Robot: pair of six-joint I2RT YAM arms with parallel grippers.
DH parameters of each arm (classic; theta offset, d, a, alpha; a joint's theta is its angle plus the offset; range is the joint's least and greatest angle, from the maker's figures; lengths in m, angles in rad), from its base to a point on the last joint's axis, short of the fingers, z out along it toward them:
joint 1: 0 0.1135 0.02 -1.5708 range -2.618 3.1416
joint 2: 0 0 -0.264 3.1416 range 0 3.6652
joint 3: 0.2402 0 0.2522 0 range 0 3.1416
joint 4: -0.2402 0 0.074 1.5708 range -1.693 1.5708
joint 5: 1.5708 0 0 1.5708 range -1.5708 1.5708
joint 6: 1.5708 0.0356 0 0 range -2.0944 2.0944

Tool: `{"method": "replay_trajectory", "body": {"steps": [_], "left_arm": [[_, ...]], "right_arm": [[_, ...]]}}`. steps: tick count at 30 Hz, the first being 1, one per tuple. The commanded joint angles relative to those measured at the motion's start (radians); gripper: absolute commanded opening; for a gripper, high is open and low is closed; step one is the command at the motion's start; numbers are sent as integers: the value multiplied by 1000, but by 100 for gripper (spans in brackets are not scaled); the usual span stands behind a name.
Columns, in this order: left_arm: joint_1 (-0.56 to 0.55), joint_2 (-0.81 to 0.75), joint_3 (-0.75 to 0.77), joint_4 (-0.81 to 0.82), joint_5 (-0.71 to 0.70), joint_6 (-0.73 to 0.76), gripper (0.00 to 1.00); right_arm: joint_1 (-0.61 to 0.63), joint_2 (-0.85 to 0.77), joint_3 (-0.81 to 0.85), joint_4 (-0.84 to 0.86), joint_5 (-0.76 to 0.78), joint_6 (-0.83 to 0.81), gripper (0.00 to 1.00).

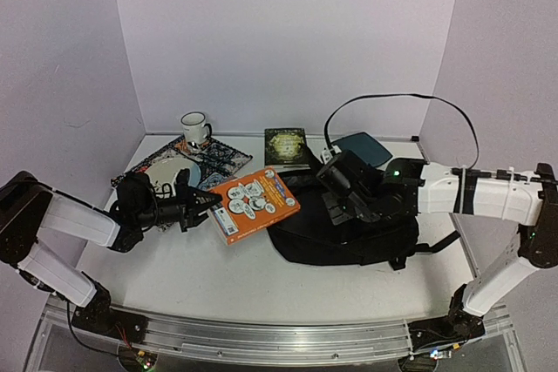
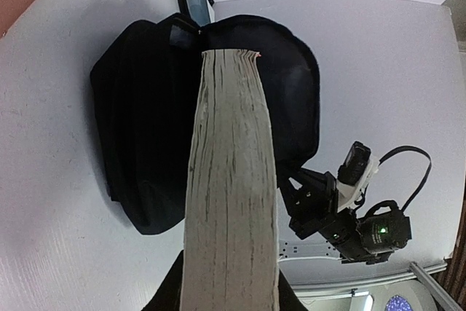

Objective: Pack the student bag
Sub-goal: Pick up the largest pocket of the bag from the student bag, then place the book in the largest pocket of the bag.

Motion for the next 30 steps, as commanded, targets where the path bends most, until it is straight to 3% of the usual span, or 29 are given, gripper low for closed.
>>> {"method": "replay_trajectory", "body": {"steps": [1,10,22,30], "left_arm": [[-38,-22,49,24,59,10,0],[-160,121,245,-35,106,30,0],[-177,254,332,-197,36,24,0],[-226,300,447,-203,26,36,0]], "right_arm": [[13,-131,-75,145,54,-43,0],[32,-196,-167,291,-55,-192,0],[82,-252,-201,427,-86,-285,0],[97,-261,-222,499,-148,-337,0]]}}
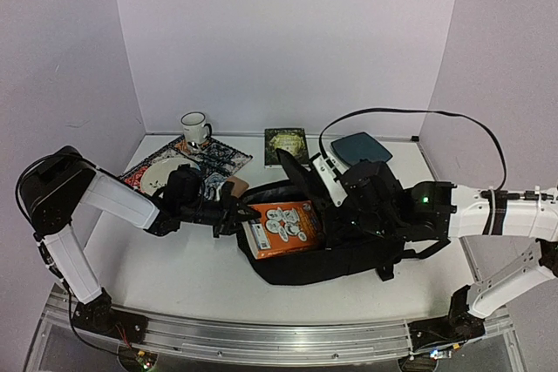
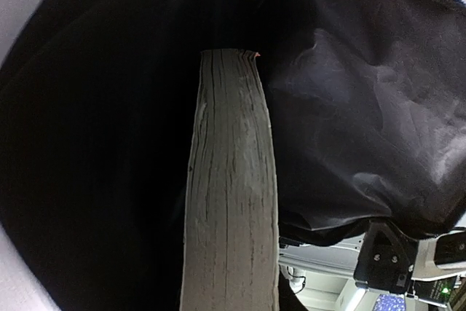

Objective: Pack the student bag
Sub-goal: Place the book in the largest pocket of the bag.

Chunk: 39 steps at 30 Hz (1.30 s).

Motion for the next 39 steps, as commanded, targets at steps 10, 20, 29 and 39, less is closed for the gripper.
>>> {"method": "replay_trajectory", "body": {"steps": [10,20,29,39], "left_arm": [[-104,134,271,88,-71,-54,0],[-193,301,437,102,-167,-76,0],[-266,393,497,132,-269,-84,8],[-280,334,382,113,-369,34,57]], "right_arm": [[36,0,21,176,-15,-55,0],[68,32,26,214,-28,-64,0],[78,18,-11,211,28,-46,0],[77,-31,-91,108,97,62,0]]}}
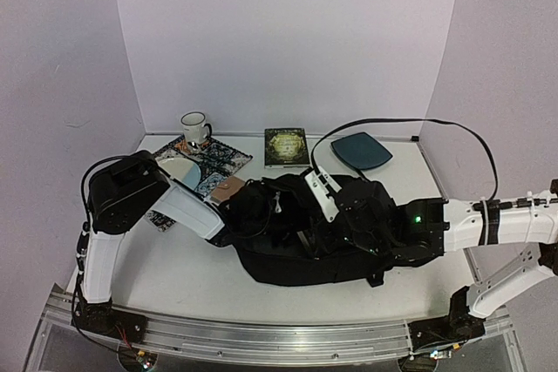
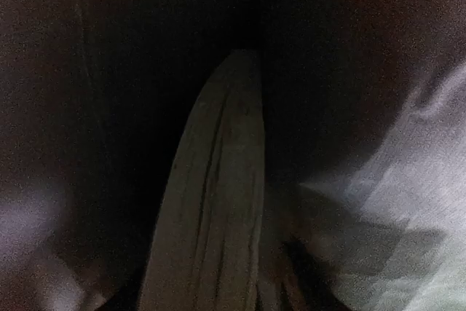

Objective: Pack the student bag
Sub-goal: Place the book in the largest pocket of the bag, then place the largest pocket of the student bag.

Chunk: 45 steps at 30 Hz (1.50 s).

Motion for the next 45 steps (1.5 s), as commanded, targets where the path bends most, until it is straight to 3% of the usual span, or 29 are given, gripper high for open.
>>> {"method": "replay_trajectory", "body": {"steps": [1,8,15,21,25,28,32,35,38,40,45], "left_arm": [[-1,-100,-45,60,-60,99,61],[-2,-246,-144,-78,-172,243,76],[-1,-466,-285,-195,-277,346,78],[5,-733,-385,-424,-451,437,80],[40,-841,-366,-612,-540,490,85],[103,-894,-364,-671,-536,516,88],[208,-877,-346,-694,-425,548,88],[218,-828,-307,-693,-382,573,87],[217,-773,-270,-688,-317,592,85],[217,-736,-249,-683,-291,600,84],[217,-689,-231,-672,-266,610,83]], "right_arm": [[4,-48,-13,-45,77,73,0],[4,-75,-26,-127,103,146,0],[4,-87,-3,-259,66,202,0],[3,-93,16,-372,-30,269,0],[3,-78,52,-501,-103,329,0],[1,-72,75,-604,-144,380,0],[-8,-66,104,-705,-222,413,0],[-9,-67,115,-695,-310,367,7],[-12,-57,129,-654,-376,317,23],[-21,-38,157,-636,-386,291,28],[-48,75,273,-569,-567,165,45]]}}
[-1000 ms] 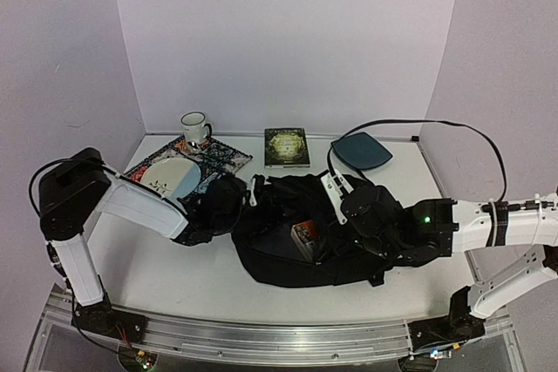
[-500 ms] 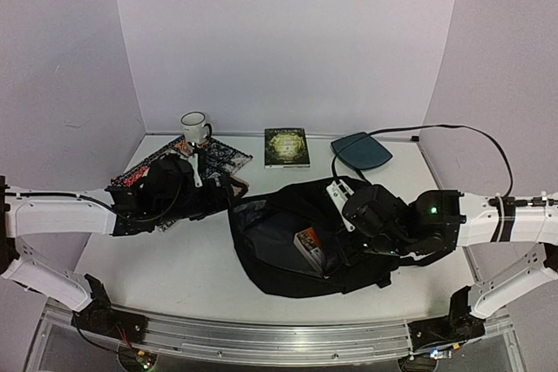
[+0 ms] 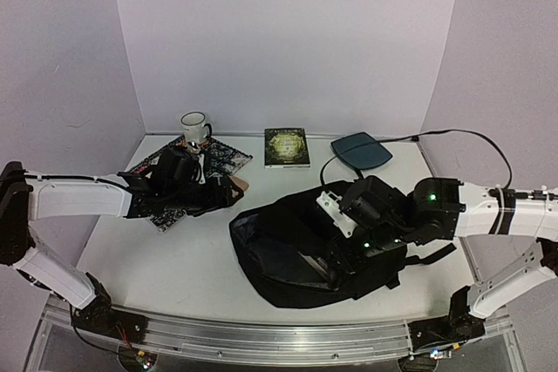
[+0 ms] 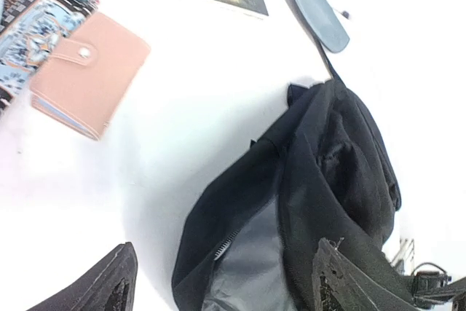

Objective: Pack the student bag
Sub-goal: Place the largest pocket of the student bag, then pick up the book from the corner of the board.

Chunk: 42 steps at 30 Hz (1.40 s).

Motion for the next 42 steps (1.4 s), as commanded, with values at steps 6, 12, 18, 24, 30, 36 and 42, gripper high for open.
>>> {"method": "replay_trajectory", "body": {"steps": [6,12,18,24,30,36,42], "left_arm": [[-1,57,51,12,51,50,83],[-1,96,39,22,85,52,83],[8,82,49,22,67,77,85],[50,85,75,2,61,102,86],[87,87,79,-9,58,111,86],[109,94,75,-25,63,115,86],[112,108,78,-28,72,118,85]], "right_arm": [[-61,187,246,87,-316,-214,58],[-201,293,367,140,-438,-273,82],[-407,486,527,183,-311,-191,83],[-549,703,682,262,-229,-84,81],[-638,915,864,314,-191,22,77],[-676,1111,1053,343,-189,86,70],[-702,1201,1088,417,-213,141,66]]}}
